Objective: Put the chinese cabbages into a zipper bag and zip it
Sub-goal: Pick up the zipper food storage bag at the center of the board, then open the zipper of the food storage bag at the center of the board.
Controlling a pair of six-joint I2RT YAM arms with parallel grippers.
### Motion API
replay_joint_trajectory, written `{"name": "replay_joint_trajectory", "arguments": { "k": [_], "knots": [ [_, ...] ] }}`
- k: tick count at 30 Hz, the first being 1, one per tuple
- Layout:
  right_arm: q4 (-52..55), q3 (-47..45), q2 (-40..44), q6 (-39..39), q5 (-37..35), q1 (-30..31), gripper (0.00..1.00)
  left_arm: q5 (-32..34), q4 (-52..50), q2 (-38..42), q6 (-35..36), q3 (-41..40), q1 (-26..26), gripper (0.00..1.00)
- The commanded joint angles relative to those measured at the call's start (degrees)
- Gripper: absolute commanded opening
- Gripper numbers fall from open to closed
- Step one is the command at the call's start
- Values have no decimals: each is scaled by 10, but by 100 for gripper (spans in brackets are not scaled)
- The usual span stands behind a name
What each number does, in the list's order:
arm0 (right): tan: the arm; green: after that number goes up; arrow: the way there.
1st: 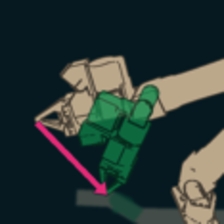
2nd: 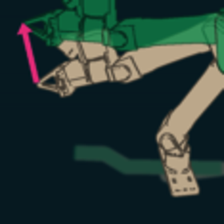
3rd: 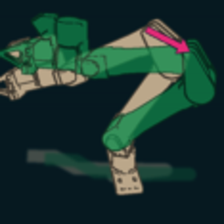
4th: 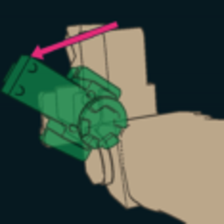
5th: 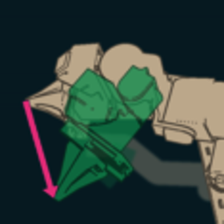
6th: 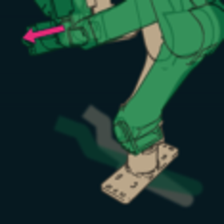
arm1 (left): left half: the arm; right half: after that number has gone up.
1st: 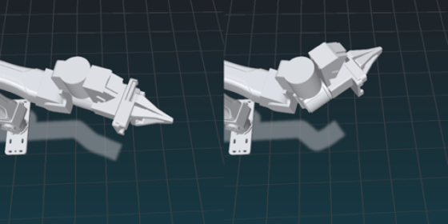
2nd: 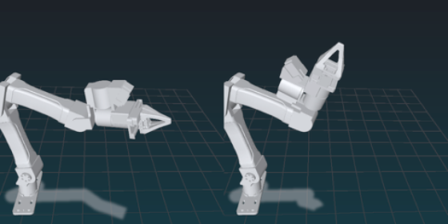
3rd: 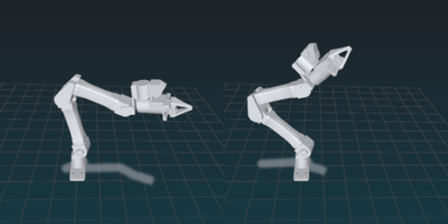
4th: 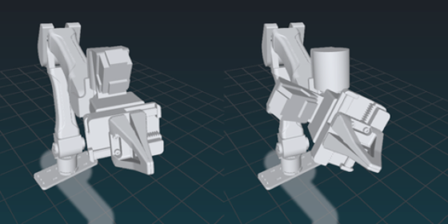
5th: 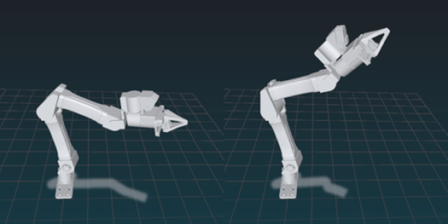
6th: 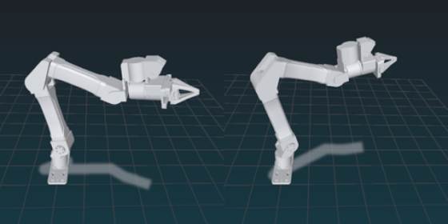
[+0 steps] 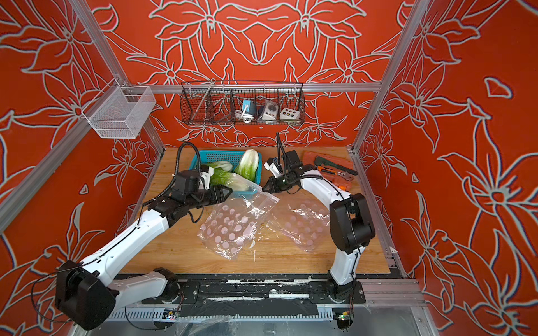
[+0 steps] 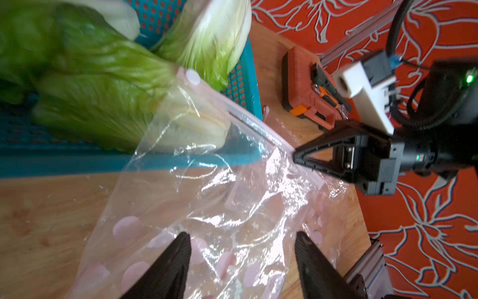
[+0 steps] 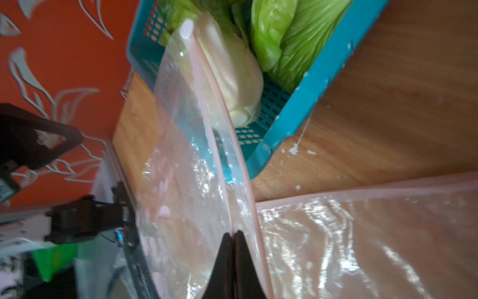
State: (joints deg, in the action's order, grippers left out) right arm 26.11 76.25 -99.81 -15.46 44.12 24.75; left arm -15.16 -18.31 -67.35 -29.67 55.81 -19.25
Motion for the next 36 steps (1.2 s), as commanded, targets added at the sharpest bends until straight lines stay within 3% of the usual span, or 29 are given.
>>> {"name": "replay_joint_trajectory", "arguments": {
  "k": [1,7,14,18,31,34,36],
  "knots": [
    [-170,-57,77,-161,37,24,0,34,-67,3,20,65,17,65],
    [-304,-116,142,-289,-80,95,0,9,-110,-17,18,149,17,70],
    [-348,-139,171,-306,-213,172,0,10,-115,-42,17,163,-16,72],
    [-356,-142,174,-293,-250,207,0,3,-113,-53,20,173,-17,71],
    [-346,-95,136,-259,-257,262,0,8,-183,-122,86,195,-41,62],
    [-344,-89,127,-255,-261,268,0,3,-186,-134,91,199,-43,54],
    [-348,-91,125,-257,-262,268,0,3,-195,-140,98,202,-44,42]
  ]
}}
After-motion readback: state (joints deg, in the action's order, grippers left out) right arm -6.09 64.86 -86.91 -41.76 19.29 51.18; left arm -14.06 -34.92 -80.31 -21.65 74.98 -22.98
